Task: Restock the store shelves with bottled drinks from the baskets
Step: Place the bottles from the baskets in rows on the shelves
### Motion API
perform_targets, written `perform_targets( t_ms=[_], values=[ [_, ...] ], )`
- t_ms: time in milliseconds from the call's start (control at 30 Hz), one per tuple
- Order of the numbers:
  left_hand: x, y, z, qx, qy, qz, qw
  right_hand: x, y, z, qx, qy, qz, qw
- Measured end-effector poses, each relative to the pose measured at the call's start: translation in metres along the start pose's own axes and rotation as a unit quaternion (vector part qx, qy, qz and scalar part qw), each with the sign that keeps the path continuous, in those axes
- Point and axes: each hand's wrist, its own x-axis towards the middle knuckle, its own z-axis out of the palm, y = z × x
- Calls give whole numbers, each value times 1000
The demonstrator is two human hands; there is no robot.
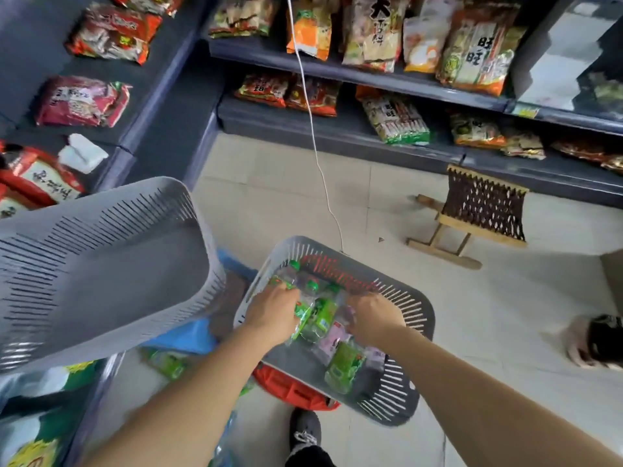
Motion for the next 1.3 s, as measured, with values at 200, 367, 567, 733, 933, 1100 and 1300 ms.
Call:
perform_targets(
  t_ms=[200,367,567,733,933,1100,1300],
  values=[
    [49,4,40,36,-32,2,999,54,20,38,25,-53,13,998],
    [81,5,71,122,-8,18,992,97,28,68,76,-63,39,994],
    [106,6,96,172,4,1,985,143,25,94,187,-75,107,974],
    [116,6,109,181,16,-10,983,198,21,135,254,-99,151,950],
    [97,1,110,48,2,6,999,180,10,118,345,-62,263,899],
    [72,-14,86,-132,-17,-26,991,154,-1,92,371,-32,202,906],
    [23,-25,27,-231,6,-51,972,104,-23,53,403,2,101,910]
  ],
)
